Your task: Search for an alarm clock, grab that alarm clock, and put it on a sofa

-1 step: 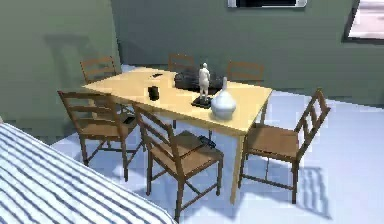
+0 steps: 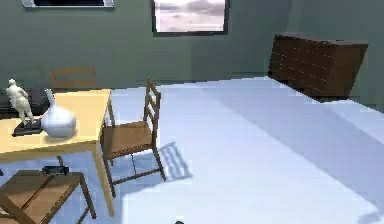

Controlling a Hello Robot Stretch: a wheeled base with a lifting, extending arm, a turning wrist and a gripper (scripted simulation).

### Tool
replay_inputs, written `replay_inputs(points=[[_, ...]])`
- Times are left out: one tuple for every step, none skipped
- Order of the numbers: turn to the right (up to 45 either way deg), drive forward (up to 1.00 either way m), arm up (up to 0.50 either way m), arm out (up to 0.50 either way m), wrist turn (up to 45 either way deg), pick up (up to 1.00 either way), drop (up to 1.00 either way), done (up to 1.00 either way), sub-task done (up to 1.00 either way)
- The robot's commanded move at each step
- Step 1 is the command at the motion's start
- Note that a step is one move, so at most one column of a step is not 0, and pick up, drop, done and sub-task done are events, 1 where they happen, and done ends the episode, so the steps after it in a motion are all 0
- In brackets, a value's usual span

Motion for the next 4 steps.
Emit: replay_inputs(points=[[45.0, 0.00, 0.00, 0.00, 0.0, 0.00, 0.00, 0.00, 0.00], [45.0, 0.00, 0.00, 0.00, 0.0, 0.00, 0.00, 0.00, 0.00], [27.0, 0.00, 0.00, 0.00, 0.0, 0.00, 0.00, 0.00, 0.00], [0.0, 0.20, 0.00, 0.00, 0.0, 0.00, 0.00, 0.00, 0.00]])
